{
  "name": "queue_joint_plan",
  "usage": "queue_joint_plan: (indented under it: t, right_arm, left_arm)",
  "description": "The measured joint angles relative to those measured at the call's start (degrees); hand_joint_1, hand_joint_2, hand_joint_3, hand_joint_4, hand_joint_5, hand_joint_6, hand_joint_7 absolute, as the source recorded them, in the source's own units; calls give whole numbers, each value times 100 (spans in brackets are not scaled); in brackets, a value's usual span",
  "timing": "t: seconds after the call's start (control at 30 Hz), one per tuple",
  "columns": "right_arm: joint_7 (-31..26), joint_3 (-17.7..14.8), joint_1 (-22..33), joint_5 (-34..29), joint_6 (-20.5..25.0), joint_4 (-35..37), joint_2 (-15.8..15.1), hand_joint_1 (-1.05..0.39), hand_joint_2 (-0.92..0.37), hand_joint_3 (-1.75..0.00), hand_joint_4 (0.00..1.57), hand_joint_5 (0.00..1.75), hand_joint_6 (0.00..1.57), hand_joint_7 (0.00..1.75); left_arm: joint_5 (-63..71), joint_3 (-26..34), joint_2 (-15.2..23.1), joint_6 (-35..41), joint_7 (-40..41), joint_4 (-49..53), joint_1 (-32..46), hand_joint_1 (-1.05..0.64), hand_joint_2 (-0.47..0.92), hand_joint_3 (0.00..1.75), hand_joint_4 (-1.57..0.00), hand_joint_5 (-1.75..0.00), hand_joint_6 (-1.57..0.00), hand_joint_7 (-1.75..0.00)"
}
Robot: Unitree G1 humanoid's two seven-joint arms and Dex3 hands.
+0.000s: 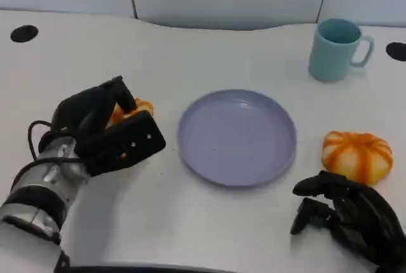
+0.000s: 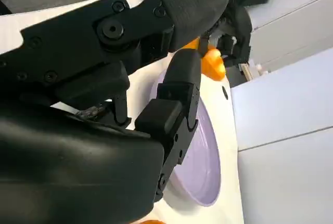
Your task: Grasp the bread from the table and place it into the plate.
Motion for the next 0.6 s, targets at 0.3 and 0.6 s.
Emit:
queue_joint_plan:
  t: [0.3,0.6]
  right_arm:
    - [-55,-1,-46,-4,12,43,0,-52,-92,-2,70,133,83,75]
    - [-151,117,-110,-145,-158,111,10,-54,-92,-6,67,138,82,75]
  left_arm:
    - [-158,162,1,-74,-81,-79,-97,-8,50,86,-78,-175,-60,-175]
    - [20,5,-49,-475,37,-329,-451,-8,43,90,-89,-175,-70,-175]
